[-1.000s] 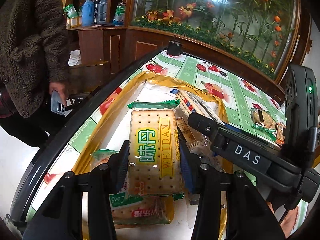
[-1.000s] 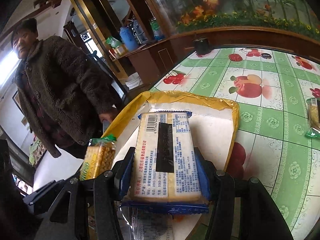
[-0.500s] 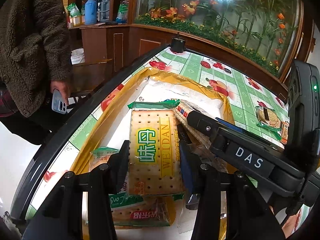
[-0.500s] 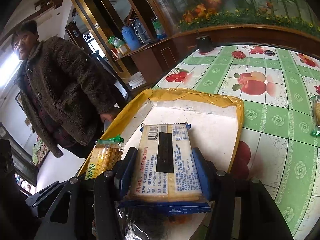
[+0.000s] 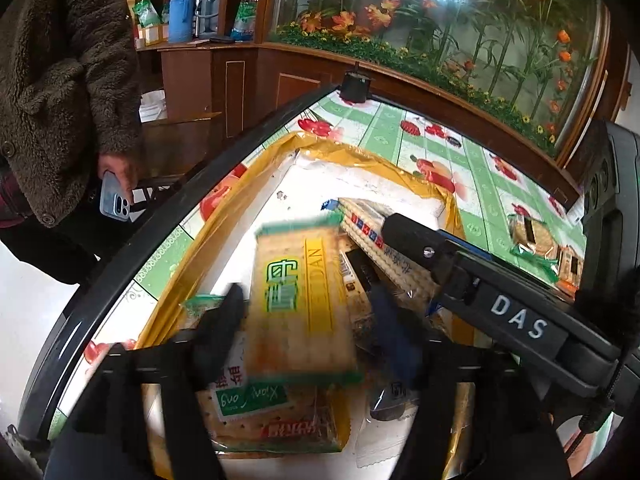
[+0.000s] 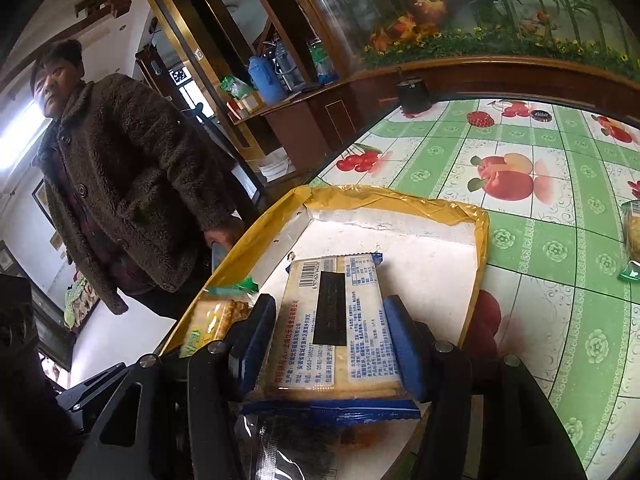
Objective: Organize snacks
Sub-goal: 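Lower both packs into the tray and open both tools to release them, then withdraw both tools from the tray toward the remaining snacks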
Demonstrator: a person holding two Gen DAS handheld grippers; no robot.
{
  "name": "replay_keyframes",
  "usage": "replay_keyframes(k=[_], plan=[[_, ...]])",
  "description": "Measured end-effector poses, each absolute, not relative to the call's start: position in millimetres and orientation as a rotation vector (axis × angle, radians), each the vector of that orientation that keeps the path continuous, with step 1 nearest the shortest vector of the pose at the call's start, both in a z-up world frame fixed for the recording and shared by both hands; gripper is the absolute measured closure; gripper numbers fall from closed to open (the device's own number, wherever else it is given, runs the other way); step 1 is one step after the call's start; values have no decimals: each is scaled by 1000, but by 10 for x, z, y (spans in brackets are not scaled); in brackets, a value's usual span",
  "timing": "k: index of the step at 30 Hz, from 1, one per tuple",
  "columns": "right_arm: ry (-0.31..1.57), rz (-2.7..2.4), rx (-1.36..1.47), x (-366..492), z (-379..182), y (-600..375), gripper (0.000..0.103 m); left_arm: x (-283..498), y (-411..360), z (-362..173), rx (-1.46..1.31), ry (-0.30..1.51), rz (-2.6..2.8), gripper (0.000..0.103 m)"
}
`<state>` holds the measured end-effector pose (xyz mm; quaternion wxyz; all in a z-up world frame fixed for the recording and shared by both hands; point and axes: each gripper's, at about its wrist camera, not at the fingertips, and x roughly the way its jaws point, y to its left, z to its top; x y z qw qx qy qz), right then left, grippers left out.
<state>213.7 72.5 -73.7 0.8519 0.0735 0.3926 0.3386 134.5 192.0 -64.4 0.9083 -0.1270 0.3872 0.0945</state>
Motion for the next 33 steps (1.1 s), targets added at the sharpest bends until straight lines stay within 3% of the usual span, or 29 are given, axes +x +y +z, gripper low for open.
replay_keyframes(k=[3,11,15,19,21,33], plan=[[810,712,183,2123,-684,656,38,1315,1921,-609,-250,798,211,20],[737,714,237,2021,-389,467,35,1045,1918,-409,-241,773,211,20],[665,706,263,1865,-128,305,14,886,1843,-241,-212,749,196,20],[609,723,287,1638,67,127,11,732,1761,-88,-190,719,184,20],[595,714,284,1518,109,33,3,696,1684,-24,-181,708,169,20],[562,467,288,1059,77,-1431,1,784,1005,55,-153,708,16,20]])
